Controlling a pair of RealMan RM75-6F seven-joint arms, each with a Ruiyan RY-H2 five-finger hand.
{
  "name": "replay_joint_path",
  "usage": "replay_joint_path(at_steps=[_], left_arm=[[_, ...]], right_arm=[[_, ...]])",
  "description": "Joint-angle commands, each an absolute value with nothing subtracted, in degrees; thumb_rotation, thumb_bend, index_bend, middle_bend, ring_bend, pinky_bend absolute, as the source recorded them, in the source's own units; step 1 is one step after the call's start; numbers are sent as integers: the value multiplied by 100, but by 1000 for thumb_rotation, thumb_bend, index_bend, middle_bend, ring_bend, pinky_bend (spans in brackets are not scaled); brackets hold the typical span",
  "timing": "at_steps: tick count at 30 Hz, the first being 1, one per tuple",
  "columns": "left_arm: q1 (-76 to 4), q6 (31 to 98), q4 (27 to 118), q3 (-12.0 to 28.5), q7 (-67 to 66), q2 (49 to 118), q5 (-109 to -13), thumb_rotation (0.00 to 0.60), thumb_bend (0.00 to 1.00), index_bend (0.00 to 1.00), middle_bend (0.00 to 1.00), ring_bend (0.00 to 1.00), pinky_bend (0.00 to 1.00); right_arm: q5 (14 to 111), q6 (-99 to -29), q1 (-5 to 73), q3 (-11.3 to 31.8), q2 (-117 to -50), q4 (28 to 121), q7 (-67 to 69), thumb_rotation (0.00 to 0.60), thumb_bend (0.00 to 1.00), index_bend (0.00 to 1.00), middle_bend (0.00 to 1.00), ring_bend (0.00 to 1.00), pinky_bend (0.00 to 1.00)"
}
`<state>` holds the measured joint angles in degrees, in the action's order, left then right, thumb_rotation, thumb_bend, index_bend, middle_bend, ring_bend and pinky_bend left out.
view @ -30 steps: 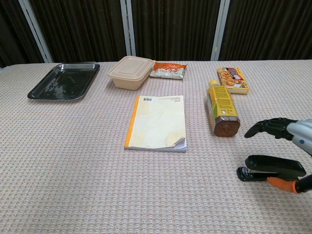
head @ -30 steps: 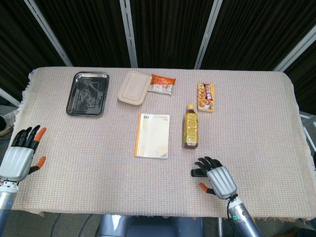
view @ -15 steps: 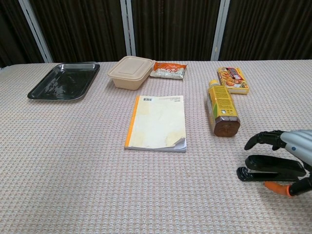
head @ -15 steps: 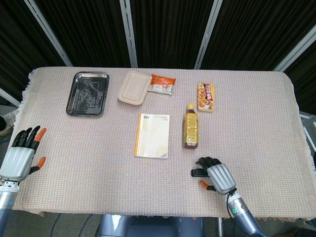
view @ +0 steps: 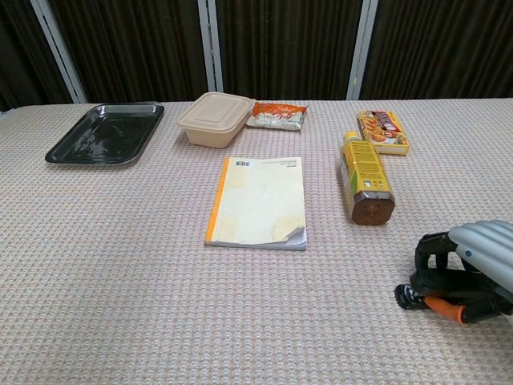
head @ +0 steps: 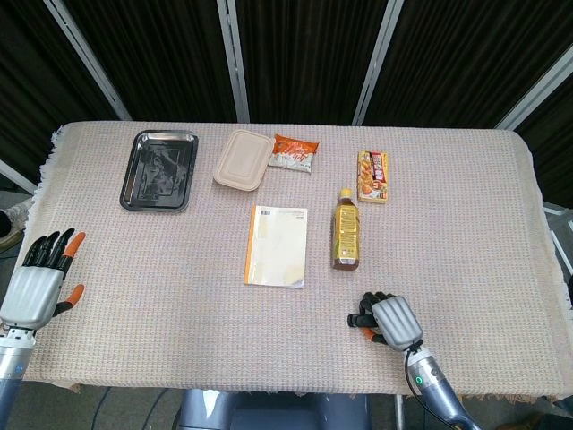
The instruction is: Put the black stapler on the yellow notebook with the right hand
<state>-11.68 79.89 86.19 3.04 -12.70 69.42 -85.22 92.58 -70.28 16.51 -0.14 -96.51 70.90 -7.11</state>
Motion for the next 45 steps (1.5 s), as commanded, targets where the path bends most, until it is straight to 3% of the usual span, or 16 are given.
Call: replay_joint_path(at_steps=[1, 5, 15, 22, 32, 45], left_arm=[[-1165, 8000, 8621, 298, -1264, 6939, -8532, 600, 321, 0, 0, 0, 89], [-1168, 7998, 8621, 286, -1266, 6938, -8545, 600, 323, 0, 0, 0, 88], [-1168, 8021, 8643, 271, -1282, 6934, -8566, 600, 322, 0, 0, 0, 89], [-1186, 7964, 8624, 293, -1219, 6913, -8492, 600, 322, 0, 0, 0, 89], [-1239, 7742, 8531, 366, -1160, 6921, -8208, 600, 323, 0, 0, 0, 89], [-1409, 7427, 8365, 449, -1290, 7062, -7948, 600, 326, 0, 0, 0, 89]], right_arm=[[9310, -7126, 1670, -10, -9702, 7024, -808, 600, 409, 634, 458, 526, 691], [9355, -7233, 1664, -25, -9695, 7087, -998, 600, 427, 646, 466, 583, 729], [9466, -7367, 1674, -56, -9504, 7857, -1952, 600, 426, 650, 468, 586, 730], [9300, -7047, 1885, 115, -9420, 8627, -2526, 600, 426, 649, 468, 586, 730], [8774, -6250, 2504, 670, -9522, 9313, -3147, 600, 402, 646, 468, 586, 730], [7812, -5257, 3499, 1448, -9858, 9013, -3295, 600, 395, 645, 468, 585, 730]])
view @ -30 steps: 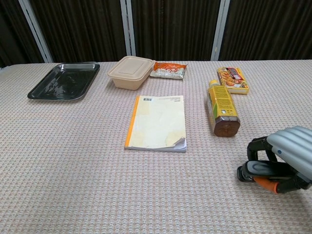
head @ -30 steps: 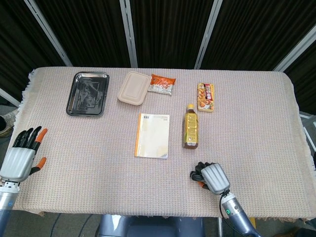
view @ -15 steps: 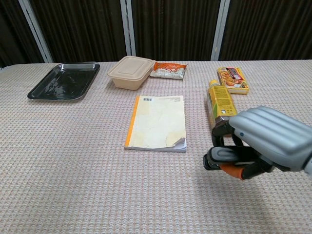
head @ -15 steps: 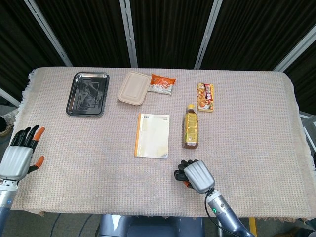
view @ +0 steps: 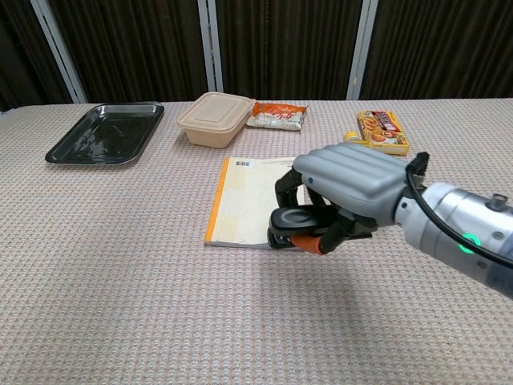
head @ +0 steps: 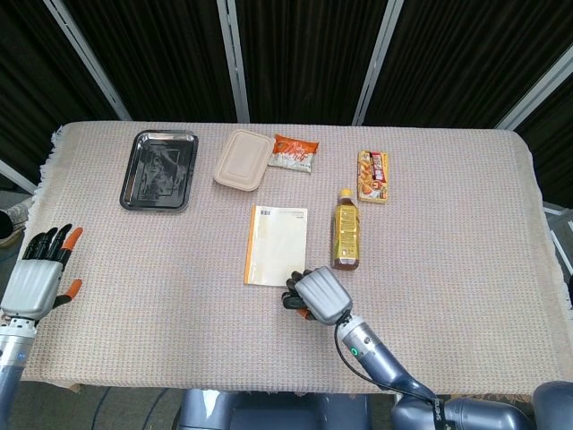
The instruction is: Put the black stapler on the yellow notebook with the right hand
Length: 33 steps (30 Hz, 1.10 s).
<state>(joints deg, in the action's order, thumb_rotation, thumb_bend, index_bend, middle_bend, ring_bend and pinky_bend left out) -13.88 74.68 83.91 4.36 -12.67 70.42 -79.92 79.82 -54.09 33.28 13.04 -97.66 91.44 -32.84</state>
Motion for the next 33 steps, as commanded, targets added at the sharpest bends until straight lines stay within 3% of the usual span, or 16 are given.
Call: replay_joint_path(at_steps=[1, 15, 33], left_arm=[[-1422, 7395, 8350, 459, -1304, 7072, -7908, 600, 327, 0, 0, 0, 89], [-1613, 6951, 8112, 595, -1373, 7186, -7423, 600, 326, 0, 0, 0, 89], [-1720, 6714, 7949, 676, -1332, 7217, -7074, 600, 326, 0, 0, 0, 89]], right_arm=[[7735, -5189, 3588, 1508, -9898, 8946, -3281, 600, 395, 645, 468, 585, 730], [7000, -4432, 4664, 2011, -10442, 7715, -2914, 600, 389, 644, 468, 585, 730], [6695, -3899, 5634, 2113, -11038, 6165, -2140, 600, 386, 644, 468, 584, 730]])
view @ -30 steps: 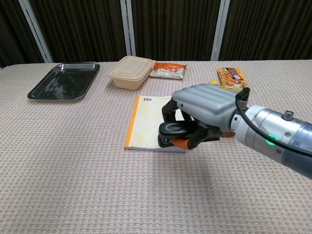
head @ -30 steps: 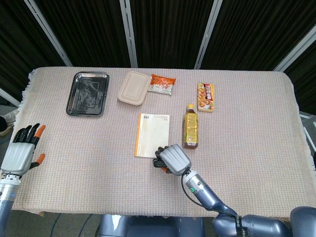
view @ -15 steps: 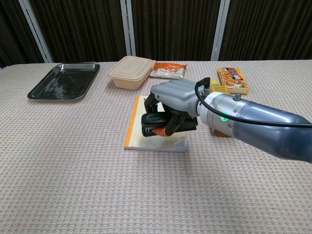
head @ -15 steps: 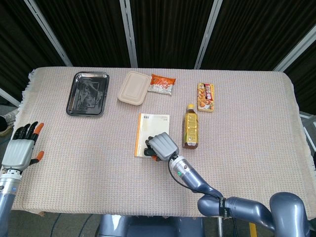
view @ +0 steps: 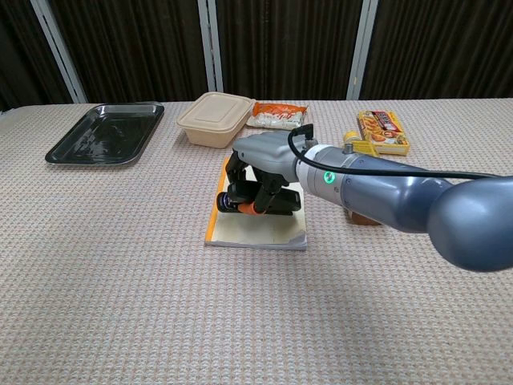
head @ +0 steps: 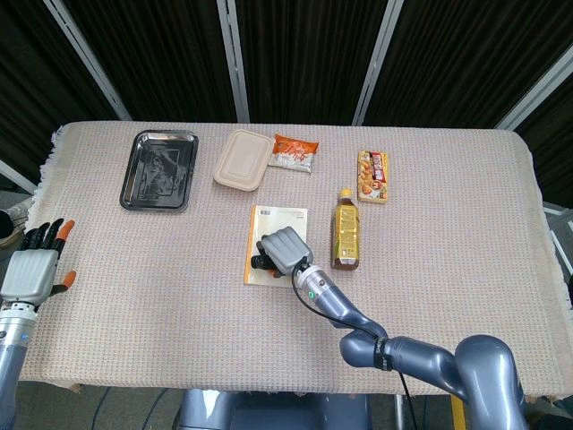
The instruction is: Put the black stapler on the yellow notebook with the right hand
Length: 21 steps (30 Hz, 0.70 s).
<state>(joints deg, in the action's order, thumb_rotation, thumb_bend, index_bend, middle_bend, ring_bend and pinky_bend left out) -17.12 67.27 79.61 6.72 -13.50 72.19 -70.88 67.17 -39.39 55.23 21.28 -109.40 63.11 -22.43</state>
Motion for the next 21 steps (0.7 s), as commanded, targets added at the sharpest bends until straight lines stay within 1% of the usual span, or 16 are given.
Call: replay_joint_path(at_steps=[1, 10, 13, 16, 18, 19, 21], left_arm=[[-1720, 6713, 7948, 678, -1321, 7213, -7069, 600, 326, 0, 0, 0, 89], [-1700, 6782, 7967, 653, -1223, 7170, -7116, 600, 326, 0, 0, 0, 89], [-1695, 6789, 7970, 643, -1188, 7155, -7127, 600, 326, 0, 0, 0, 89], [-1695, 6789, 7969, 639, -1164, 7147, -7126, 600, 326, 0, 0, 0, 89], [-1693, 6793, 7972, 636, -1147, 7139, -7127, 600, 327, 0, 0, 0, 89], [-1692, 6799, 7975, 634, -1145, 7137, -7131, 600, 327, 0, 0, 0, 89], [-1686, 6820, 7985, 627, -1132, 7131, -7151, 600, 328, 0, 0, 0, 89]], right_arm=[[6688, -3894, 5659, 2108, -11061, 6129, -2115, 600, 386, 644, 468, 584, 730], [6644, -3962, 5828, 1978, -11270, 5886, -2001, 600, 384, 641, 467, 582, 730], [6605, -4004, 5848, 1926, -11297, 5864, -2054, 600, 371, 623, 464, 572, 730], [6554, -4054, 5845, 1892, -11302, 5881, -2106, 600, 356, 523, 427, 534, 730], [6515, -4053, 5842, 1845, -11256, 5943, -2171, 600, 350, 420, 393, 491, 725], [6504, -4063, 5838, 1836, -11236, 5974, -2182, 600, 348, 385, 381, 478, 718], [6480, -4095, 5820, 1817, -11184, 6062, -2199, 600, 339, 257, 326, 421, 660]])
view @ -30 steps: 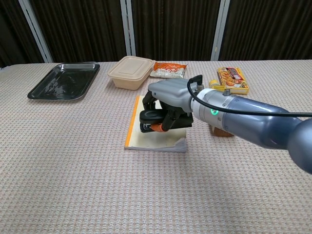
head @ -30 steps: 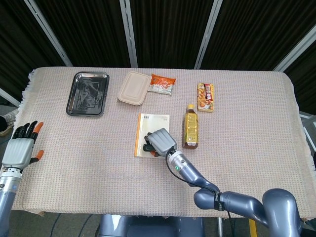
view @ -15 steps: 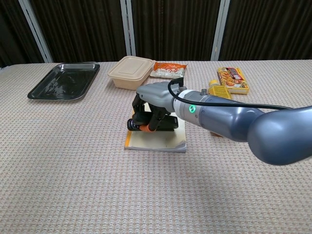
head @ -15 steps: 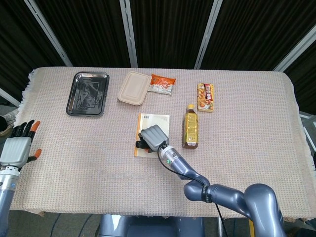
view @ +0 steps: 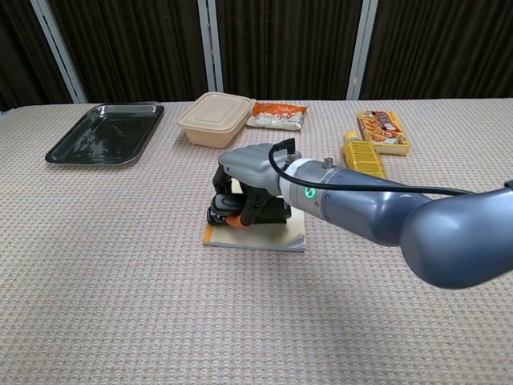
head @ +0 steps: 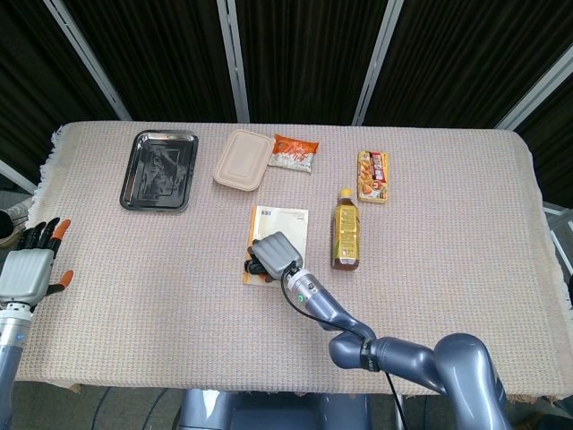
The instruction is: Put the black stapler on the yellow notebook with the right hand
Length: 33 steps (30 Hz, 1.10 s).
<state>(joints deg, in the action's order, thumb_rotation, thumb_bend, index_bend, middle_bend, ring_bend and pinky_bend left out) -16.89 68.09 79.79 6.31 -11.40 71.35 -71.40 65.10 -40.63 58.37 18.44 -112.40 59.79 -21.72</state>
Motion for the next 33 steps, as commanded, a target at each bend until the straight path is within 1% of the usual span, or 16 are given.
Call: replay_joint_path(at_steps=[1, 3, 6, 12, 14, 18, 21, 26, 28, 30, 33], left_arm=[[-1682, 6834, 7992, 622, -1121, 7125, -7166, 600, 327, 0, 0, 0, 88], [-1677, 6850, 8001, 615, -1109, 7118, -7183, 600, 326, 0, 0, 0, 89], [-1676, 6866, 8013, 604, -1091, 7111, -7209, 600, 326, 0, 0, 0, 88], [-1662, 6932, 8072, 572, -1075, 7092, -7293, 600, 326, 0, 0, 0, 89], [-1648, 6967, 8098, 556, -1076, 7081, -7326, 600, 326, 0, 0, 0, 88], [-1613, 7065, 8165, 530, -1042, 7046, -7415, 600, 328, 0, 0, 0, 89], [-1584, 7143, 8221, 508, -987, 7003, -7500, 600, 326, 0, 0, 0, 89], [-1499, 7364, 8295, 450, -854, 6927, -7721, 600, 327, 0, 0, 0, 88], [-1443, 7497, 8331, 435, -793, 6889, -7806, 600, 327, 0, 0, 0, 88], [-1381, 7660, 8371, 422, -739, 6859, -7905, 600, 326, 0, 0, 0, 87], [-1303, 7872, 8424, 391, -736, 6842, -8054, 600, 325, 0, 0, 0, 87]], right_arm=[[6460, -4107, 5809, 1804, -11149, 6122, -2210, 600, 334, 199, 296, 391, 627], [6403, -4088, 5792, 1776, -11067, 6247, -2244, 600, 325, 93, 233, 328, 560], [6274, -4088, 5767, 1739, -10919, 6485, -2374, 600, 315, 10, 169, 268, 495], [6048, -4352, 5655, 1685, -10570, 7153, -2698, 600, 299, 0, 59, 164, 379], [5966, -4446, 5624, 1665, -10467, 7350, -2818, 600, 295, 0, 38, 144, 350], [5831, -4672, 5531, 1588, -10184, 7848, -3111, 600, 267, 0, 0, 61, 241], [5880, -5191, 5313, 1437, -9792, 8583, -3505, 600, 238, 0, 0, 10, 150], [6282, -6445, 4601, 1018, -8878, 10036, -4041, 600, 216, 0, 0, 0, 15], [6635, -7009, 4214, 777, -8465, 10472, -4074, 600, 212, 0, 0, 0, 2], [7060, -7530, 3835, 523, -8111, 10694, -3994, 600, 209, 0, 0, 0, 0], [7638, -8369, 3225, 176, -7659, 10642, -3798, 600, 207, 0, 0, 0, 0]])
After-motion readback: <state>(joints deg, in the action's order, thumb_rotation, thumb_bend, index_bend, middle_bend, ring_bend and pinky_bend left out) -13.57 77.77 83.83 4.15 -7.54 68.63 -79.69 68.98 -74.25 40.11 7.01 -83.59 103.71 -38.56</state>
